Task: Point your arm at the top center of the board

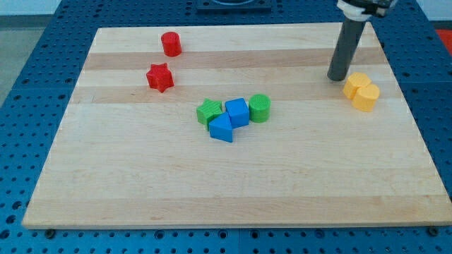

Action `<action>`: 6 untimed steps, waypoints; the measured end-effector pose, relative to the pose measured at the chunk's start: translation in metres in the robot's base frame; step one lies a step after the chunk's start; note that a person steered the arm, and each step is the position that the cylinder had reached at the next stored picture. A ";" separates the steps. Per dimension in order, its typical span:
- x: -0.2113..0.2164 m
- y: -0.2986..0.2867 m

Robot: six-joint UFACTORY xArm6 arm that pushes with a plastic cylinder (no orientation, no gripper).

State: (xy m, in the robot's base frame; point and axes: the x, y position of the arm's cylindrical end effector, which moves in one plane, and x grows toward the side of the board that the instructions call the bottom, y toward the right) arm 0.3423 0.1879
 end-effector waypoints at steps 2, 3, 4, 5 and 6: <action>-0.056 0.006; -0.056 -0.013; -0.057 -0.058; -0.060 -0.107; -0.084 -0.161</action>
